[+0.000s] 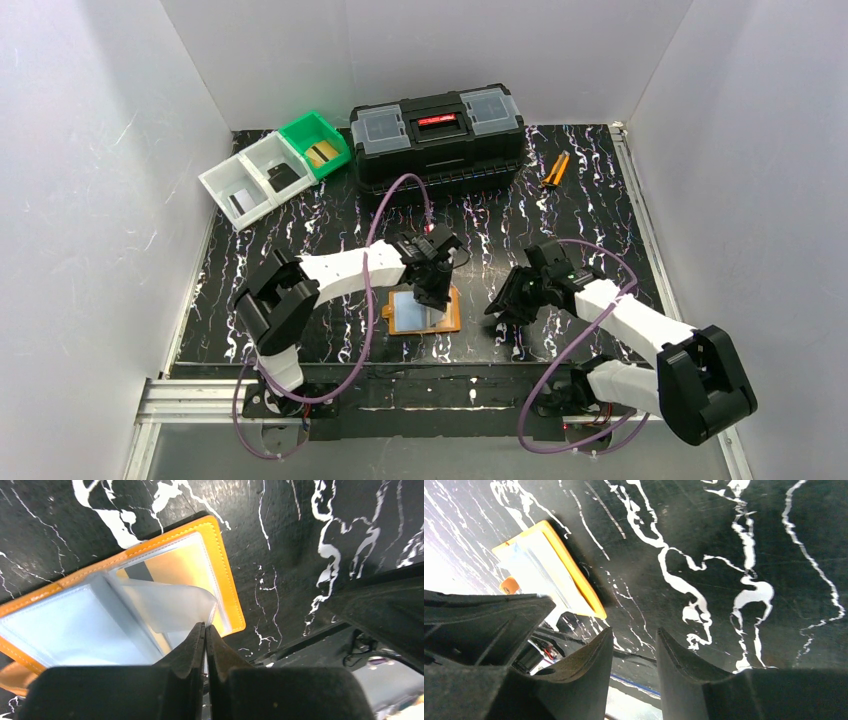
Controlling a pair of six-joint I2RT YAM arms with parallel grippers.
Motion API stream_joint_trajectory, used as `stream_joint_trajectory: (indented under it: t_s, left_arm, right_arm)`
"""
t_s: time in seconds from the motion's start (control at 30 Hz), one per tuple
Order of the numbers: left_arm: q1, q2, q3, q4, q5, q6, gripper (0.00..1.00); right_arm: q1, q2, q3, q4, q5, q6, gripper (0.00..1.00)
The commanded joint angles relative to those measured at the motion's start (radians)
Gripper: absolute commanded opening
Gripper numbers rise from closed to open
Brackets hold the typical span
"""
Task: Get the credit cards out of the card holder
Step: Remove the credit card from the card holder.
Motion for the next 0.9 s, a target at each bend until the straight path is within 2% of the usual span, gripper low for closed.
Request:
stream_joint_trajectory:
  t_s: [0.0,0.3,0.73,0.87]
  left_arm:
    - [0.041,-0.085,-0.044,0.028,0.084,-0.053,0.00]
    - [0.105,-0.192,-0.131,0.019,0.054,-0.050,0.00]
    - [0.143,-0.289,-0.232,0.003,0.002,-0.040,0.00]
    - [0.152,-0.301,-0.260,0.031,0.022,-0.055,0.00]
  right_arm:
    - [0.035,0.030,0.072,0.021,-0.015,-0.014,0.44]
    - [0.119,0.144,0.178,0.034,-0.004,-0.016,0.44]
    - [0.229,0.321,0.314,0.041,0.005,-0.030,0.43]
    - [0.257,0.376,0.336,0.113,-0.033,-0.013,0.42]
